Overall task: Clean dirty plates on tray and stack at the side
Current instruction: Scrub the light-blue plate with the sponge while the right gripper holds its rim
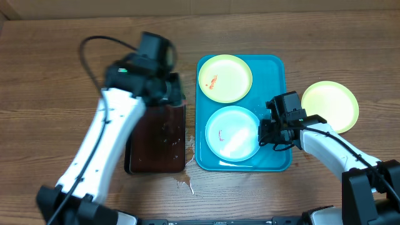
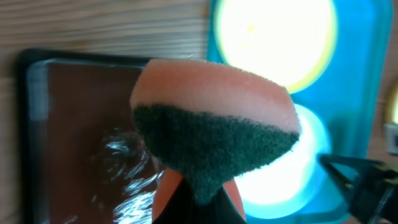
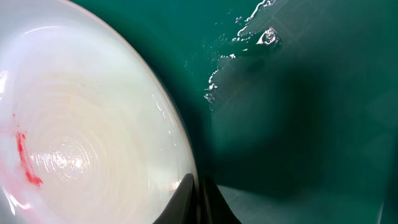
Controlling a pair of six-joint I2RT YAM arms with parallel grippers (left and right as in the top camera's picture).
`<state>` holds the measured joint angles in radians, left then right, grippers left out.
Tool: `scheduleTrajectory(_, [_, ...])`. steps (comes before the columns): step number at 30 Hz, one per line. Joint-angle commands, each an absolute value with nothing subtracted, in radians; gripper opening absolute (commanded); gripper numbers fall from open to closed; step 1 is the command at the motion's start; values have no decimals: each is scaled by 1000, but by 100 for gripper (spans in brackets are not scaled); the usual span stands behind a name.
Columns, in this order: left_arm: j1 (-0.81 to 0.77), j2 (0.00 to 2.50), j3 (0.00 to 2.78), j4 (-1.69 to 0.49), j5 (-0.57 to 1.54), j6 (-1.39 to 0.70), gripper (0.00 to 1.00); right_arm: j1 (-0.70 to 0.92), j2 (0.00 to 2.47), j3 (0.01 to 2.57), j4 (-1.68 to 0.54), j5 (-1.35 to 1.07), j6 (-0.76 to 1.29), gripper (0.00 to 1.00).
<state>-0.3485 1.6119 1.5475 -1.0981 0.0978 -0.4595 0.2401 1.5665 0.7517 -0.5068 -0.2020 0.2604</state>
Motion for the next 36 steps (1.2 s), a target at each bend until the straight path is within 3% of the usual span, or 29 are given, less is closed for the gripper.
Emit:
scheduleTrajectory(1, [-461, 1688, 1505, -1023, 162, -507, 4, 242, 1581, 741, -510, -192, 262, 4])
scheduleTrajectory(8, [-643, 1896, 1502, -870, 196, -545, 4, 242, 1581, 741, -511, -193, 262, 4])
scheduleTrajectory(15, [-669, 2043, 1502, -904, 228, -617, 4, 242, 1581, 741, -521, -192, 261, 4])
scheduleTrajectory(22, [-641, 2055, 1502, -1002, -49, -595, 4, 242, 1581, 741, -524, -193, 262, 4])
scheduleTrajectory(26, [-640, 2055, 1502, -975, -89, -497, 4, 242, 1581, 741, -524, -193, 262, 4])
scheduleTrajectory(30, [-641, 2055, 1502, -920, 28, -434, 4, 242, 1581, 741, -524, -193, 262, 4])
scheduleTrajectory(36, [-645, 2080, 1502, -804, 382, -439, 4, 242, 1581, 741, -525, -193, 262, 4])
